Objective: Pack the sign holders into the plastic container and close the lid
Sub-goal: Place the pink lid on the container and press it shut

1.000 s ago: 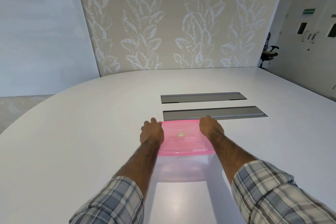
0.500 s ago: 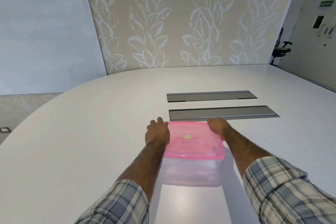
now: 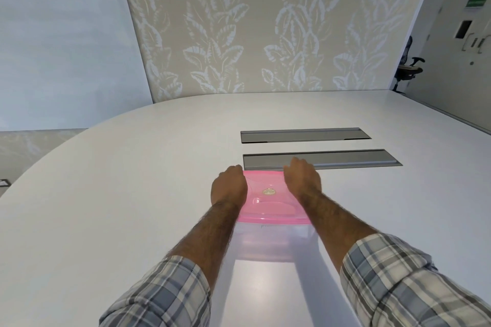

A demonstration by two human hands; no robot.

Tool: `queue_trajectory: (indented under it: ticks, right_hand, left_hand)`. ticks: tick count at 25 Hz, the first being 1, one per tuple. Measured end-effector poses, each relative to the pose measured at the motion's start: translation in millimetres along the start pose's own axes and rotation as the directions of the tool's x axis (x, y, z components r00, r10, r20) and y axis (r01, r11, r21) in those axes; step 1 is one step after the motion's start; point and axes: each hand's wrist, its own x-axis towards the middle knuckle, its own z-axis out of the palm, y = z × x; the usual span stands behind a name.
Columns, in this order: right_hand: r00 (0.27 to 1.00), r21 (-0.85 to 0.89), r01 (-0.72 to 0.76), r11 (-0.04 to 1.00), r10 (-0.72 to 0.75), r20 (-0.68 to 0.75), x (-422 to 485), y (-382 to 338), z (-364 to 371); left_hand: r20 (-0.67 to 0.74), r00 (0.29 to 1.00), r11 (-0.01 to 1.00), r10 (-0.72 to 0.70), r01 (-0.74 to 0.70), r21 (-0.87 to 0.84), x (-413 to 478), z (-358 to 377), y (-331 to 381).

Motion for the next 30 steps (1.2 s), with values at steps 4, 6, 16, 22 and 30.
queue_trajectory:
  ticks: [4,6,16,22,30]
  right_hand:
    - [0.985,0.006,-0.02,1.0,0.019,0.169,-17.7,0.4,-3.0]
    - [0.979,0.051,-0.085,0.995,0.074,0.189,-25.8,7.1,-6.2]
    - [0.921,0.102,-0.378,0.92,0.364,0.137,-37.5,30.2,-9.3]
    - [0.967,0.056,-0.255,0.965,0.255,-0.005,-46.5,27.2,-11.1]
    - [0.954,-0.097,0.1,0.99,-0.067,0.293,-33.9,31.0,-9.2]
  left_hand:
    - [-0.031,0.999,0.999,0.018,-0.019,-0.041,-1.6,-7.7,2.1]
    - [-0.023,0.999,0.998,0.045,-0.046,-0.037,-3.2,-10.2,3.2]
    - [0.301,0.954,1.0,0.012,-0.01,-0.01,-2.1,-2.3,2.1]
    - [0.303,0.95,0.997,0.071,-0.073,-0.005,0.0,1.2,-3.3]
    - [0.368,0.924,0.976,0.103,-0.165,0.142,3.6,0.9,-0.6]
